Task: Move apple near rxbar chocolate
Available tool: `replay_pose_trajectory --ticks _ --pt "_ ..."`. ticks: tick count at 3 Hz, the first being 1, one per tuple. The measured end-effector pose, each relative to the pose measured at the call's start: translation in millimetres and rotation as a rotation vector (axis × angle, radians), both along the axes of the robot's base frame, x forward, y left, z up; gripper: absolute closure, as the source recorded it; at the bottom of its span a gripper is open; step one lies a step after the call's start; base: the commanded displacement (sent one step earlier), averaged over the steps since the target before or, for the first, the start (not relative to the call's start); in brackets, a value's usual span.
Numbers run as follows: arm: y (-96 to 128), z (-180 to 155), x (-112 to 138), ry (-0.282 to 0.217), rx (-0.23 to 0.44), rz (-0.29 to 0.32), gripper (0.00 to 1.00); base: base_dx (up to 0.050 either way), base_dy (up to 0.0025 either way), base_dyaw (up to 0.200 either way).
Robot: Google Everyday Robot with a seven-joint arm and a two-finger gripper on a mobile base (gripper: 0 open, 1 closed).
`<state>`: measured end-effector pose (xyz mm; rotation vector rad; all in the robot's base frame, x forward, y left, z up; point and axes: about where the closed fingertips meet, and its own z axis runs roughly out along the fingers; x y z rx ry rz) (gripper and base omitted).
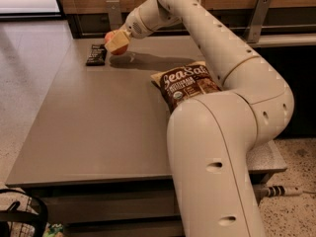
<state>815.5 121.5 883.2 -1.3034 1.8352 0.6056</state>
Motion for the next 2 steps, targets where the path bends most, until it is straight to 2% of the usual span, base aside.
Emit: replay_pose_trajectory --ticks 1,2 --pt "4.9 -21.9 8.2 0.029 0.03 -0.011 1.0 0.0 0.0 0.0" --pt "8.0 -24.4 7.6 0.033 0.027 -0.006 0.82 0.0 0.0 0.0"
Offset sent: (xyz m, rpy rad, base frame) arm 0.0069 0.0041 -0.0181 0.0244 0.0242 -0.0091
